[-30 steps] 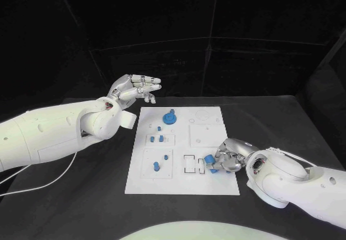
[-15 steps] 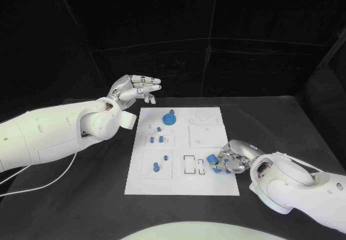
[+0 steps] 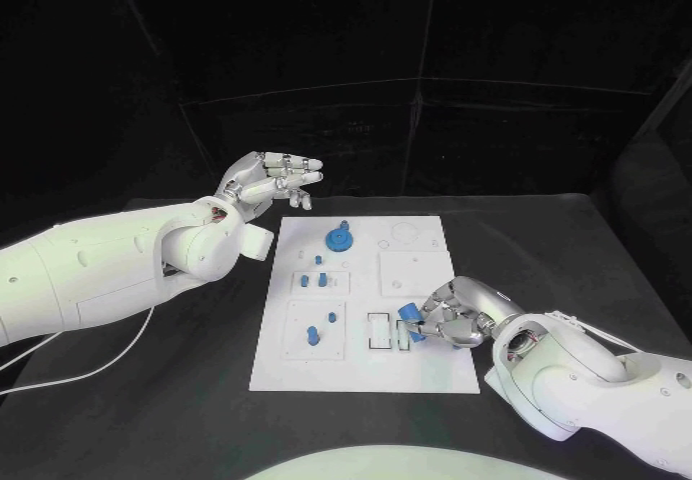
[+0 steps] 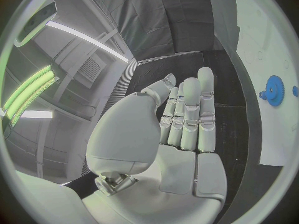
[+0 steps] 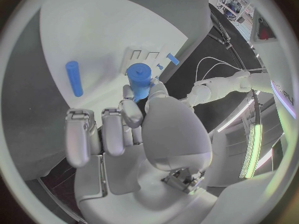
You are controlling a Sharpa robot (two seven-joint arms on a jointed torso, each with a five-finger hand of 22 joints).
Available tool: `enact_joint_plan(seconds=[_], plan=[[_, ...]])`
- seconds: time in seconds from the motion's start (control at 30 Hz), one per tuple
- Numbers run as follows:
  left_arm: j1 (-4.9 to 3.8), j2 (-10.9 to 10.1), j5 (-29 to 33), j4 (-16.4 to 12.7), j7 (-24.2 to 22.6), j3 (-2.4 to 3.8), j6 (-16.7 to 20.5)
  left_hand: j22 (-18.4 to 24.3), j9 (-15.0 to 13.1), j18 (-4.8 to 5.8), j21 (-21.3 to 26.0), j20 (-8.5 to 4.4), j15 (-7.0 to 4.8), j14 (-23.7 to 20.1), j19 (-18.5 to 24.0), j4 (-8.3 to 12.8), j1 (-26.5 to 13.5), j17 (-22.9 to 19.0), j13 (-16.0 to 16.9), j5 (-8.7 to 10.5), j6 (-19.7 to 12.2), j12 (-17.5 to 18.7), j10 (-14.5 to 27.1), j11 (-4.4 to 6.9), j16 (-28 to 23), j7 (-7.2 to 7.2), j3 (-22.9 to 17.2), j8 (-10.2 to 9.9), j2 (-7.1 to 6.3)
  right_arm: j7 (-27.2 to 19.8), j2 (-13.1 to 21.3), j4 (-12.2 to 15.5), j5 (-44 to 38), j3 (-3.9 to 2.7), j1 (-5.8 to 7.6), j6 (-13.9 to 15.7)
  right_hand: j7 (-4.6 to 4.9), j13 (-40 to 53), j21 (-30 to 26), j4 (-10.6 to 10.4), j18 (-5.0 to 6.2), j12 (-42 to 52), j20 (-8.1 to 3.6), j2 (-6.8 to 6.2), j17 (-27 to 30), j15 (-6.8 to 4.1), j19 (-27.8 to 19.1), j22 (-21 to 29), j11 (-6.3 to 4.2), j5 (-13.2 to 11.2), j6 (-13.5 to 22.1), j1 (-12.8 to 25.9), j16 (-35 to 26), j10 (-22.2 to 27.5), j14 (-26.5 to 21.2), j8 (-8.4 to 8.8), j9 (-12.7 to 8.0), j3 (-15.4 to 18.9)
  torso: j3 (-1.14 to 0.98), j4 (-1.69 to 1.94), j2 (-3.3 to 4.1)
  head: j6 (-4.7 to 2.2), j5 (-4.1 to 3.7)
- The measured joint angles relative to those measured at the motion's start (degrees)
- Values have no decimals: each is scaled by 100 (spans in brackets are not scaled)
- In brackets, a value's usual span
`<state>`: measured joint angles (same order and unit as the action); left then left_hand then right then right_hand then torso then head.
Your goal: Assemble the parts on the task board
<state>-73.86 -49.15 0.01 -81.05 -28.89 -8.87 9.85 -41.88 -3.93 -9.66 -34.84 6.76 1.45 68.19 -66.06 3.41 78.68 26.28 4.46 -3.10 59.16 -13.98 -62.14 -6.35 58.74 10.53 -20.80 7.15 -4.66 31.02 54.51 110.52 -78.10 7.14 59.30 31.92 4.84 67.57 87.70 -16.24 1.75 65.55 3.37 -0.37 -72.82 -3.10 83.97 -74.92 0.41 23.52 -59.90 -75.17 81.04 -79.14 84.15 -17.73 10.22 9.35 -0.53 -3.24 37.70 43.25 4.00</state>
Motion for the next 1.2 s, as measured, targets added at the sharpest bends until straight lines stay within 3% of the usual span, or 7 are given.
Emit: enact_joint_plan(seconds=[0.53,0.97,1.2], plan=[[1,-6,0,-26,0,0,-8,0,0,0,0,0,0,0,0,0,0,0,0,0,0,0,0,0,0,0,0,0,0,-55,-643,-317,400,0,0,-74,2,-20,0,-28,0,-42,0,19,14,-20,0,0,-22,28,2,-19,0,23,-20,29,2,45,-9,17,25,62,68],[0,-17,0,-52,0,0,-15,-1,0,0,0,0,0,0,0,0,0,1,0,0,0,0,0,0,0,0,0,0,0,13,-793,-554,538,-1,0,-232,-1,-62,-9,-37,0,-189,1,29,40,-20,0,1,0,38,-1,218,-37,45,-21,26,66,276,-7,17,15,84,106],[-1,-25,0,-54,0,0,-18,-1,0,0,0,0,0,0,0,0,0,1,0,0,0,0,0,0,0,0,0,0,0,45,-795,-587,549,-1,0,-231,-19,-167,-58,-48,0,-421,1,44,68,-19,0,1,21,-989,-19,696,-67,105,-21,65,133,552,-7,17,13,91,117]])
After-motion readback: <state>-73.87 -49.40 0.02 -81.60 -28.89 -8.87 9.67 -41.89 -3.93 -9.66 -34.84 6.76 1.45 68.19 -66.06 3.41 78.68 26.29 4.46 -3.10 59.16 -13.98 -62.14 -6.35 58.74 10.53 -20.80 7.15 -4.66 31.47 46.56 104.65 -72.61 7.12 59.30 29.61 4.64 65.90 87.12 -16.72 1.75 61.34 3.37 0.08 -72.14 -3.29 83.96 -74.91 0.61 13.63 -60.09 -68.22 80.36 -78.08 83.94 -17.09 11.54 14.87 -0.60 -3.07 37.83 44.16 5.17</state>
